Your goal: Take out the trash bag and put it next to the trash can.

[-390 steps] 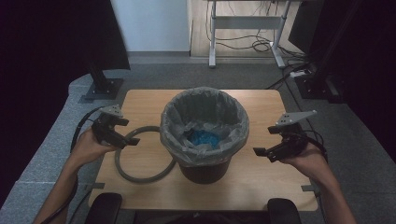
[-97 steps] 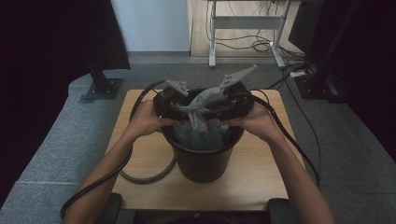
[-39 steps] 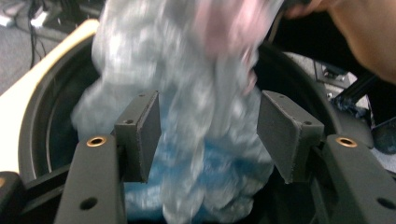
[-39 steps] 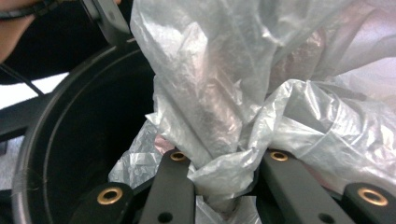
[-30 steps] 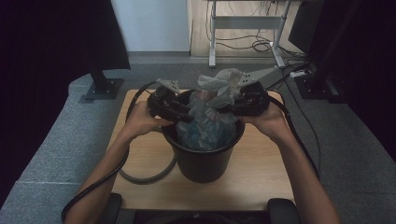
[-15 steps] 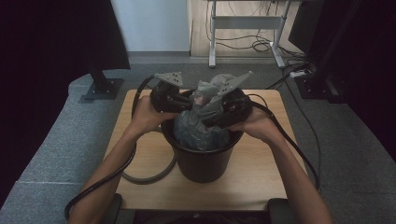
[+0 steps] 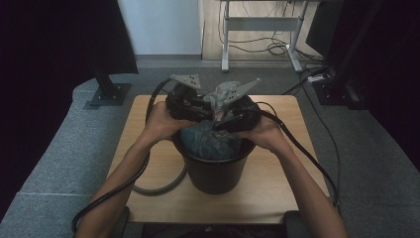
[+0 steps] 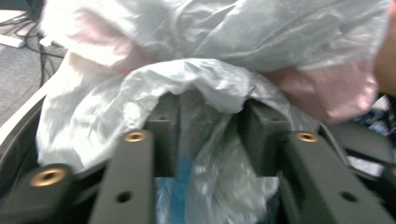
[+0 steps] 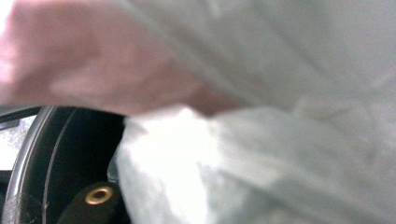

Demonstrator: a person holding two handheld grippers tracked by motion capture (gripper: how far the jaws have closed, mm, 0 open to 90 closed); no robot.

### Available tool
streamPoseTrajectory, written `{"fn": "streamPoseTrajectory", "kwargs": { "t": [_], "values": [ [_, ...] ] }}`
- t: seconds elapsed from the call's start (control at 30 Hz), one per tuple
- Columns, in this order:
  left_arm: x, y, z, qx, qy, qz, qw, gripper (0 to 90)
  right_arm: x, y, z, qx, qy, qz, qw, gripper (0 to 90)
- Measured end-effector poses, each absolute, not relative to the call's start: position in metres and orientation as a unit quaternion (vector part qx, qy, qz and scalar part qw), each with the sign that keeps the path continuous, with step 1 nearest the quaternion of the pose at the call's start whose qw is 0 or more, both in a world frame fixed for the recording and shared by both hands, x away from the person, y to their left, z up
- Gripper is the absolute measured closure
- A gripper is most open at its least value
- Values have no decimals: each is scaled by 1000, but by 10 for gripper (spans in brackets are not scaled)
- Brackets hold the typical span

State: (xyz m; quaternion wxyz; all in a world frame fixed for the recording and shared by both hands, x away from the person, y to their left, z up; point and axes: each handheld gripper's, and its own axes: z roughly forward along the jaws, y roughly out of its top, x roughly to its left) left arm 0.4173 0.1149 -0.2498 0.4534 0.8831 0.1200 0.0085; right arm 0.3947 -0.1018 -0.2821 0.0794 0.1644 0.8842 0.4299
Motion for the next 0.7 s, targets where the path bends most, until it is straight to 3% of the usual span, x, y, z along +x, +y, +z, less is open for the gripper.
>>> {"fn": "streamPoseTrajectory", "kwargs": {
  "t": [0.23,0.37,0.43,0.53,0.57,0.7],
  "values": [
    [417,135,-258,901,133,9,413,399,395,-124,-272,193,871,443,93,777],
    [424,137,-274,913,152,29,377,395,393,-136,-264,193,860,464,91,777],
    [427,137,-278,913,149,17,378,491,391,-138,-262,191,859,467,87,776],
    [426,133,-279,922,118,20,367,799,390,-137,-263,184,863,463,82,775],
    [425,132,-278,922,114,26,369,860,390,-136,-264,180,865,461,76,772],
    [419,131,-267,909,94,27,406,898,392,-126,-271,168,876,448,57,699]
  ]
}}
